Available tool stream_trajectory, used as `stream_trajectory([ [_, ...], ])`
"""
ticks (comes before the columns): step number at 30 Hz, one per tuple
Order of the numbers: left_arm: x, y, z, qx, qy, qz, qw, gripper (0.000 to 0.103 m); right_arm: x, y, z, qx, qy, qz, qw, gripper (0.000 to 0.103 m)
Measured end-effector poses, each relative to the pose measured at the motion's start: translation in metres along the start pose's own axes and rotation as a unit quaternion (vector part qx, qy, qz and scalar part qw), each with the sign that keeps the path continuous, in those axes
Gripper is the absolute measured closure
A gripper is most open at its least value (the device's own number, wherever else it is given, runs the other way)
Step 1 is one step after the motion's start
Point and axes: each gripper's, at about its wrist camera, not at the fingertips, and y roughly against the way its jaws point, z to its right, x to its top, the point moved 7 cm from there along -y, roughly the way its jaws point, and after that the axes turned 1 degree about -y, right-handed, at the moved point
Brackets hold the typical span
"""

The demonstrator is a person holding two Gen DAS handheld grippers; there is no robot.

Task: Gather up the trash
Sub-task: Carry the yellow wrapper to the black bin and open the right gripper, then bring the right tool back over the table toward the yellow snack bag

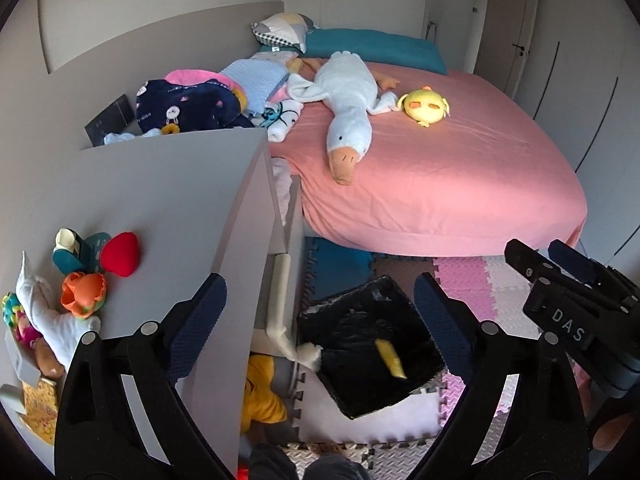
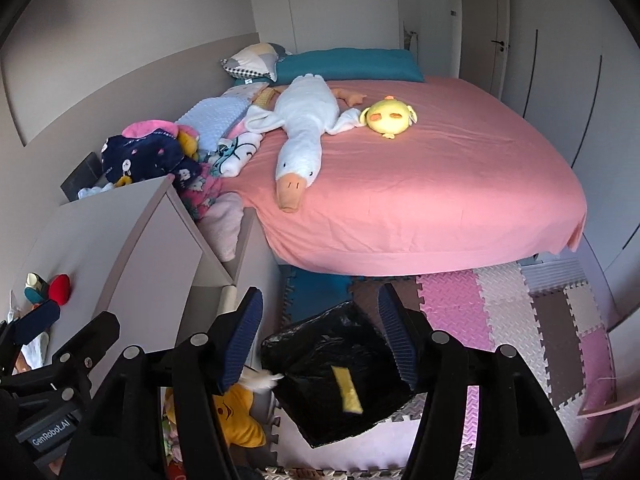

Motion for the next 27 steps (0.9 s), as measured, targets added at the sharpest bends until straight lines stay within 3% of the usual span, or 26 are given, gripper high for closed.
stream_trajectory([
  [17, -0.007, 0.027, -0.029, 0.008, 0.033, 0.011, 0.9994, 0.012, -0.006, 0.021, -0.032, 0.021, 0.031, 0.007, 0.999, 0.034],
  [27, -0.024, 0.058, -0.077, 0.031, 0.068, 0.026, 0.9968, 0.011, -0.017, 0.047, -0.087, 0.053, 0.078, 0.019, 0.995, 0.034],
])
